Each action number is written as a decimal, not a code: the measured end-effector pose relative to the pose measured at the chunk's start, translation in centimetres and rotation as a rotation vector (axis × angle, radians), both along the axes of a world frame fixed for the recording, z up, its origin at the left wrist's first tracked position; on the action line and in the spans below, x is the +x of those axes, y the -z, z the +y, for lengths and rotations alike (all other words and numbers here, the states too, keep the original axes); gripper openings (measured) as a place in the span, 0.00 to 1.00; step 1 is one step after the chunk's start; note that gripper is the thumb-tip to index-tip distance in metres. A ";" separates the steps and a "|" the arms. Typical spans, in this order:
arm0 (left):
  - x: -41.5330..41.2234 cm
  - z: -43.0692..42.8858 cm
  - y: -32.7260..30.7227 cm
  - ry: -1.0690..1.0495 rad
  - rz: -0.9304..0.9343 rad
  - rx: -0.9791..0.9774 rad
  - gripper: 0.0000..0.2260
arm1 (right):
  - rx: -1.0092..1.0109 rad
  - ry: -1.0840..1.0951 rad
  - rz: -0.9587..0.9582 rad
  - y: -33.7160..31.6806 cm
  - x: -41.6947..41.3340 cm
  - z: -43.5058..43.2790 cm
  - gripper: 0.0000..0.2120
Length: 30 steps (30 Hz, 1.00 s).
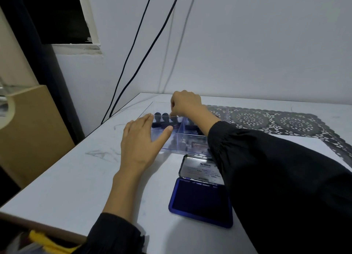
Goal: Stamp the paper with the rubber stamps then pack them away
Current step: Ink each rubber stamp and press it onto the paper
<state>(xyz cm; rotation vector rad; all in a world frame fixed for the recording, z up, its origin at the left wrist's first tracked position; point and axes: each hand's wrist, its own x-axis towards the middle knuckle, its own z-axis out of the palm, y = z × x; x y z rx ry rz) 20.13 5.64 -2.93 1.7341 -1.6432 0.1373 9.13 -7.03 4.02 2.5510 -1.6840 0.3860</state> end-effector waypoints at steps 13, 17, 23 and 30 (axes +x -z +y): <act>0.0 0.2 -0.1 0.024 0.016 -0.028 0.40 | 0.202 0.107 -0.156 0.2 -0.4 -1.2 0.15; 0.0 0.1 0.1 0.024 0.002 -0.035 0.39 | 0.148 0.117 -0.045 0.4 -0.1 -0.6 0.13; 0.1 -0.1 0.3 0.039 -0.002 -0.058 0.37 | 0.204 0.175 -0.243 0.9 -0.4 -0.6 0.13; 0.3 -0.3 0.4 0.053 -0.021 -0.078 0.35 | 0.188 0.113 -0.589 0.1 -0.9 -0.5 0.16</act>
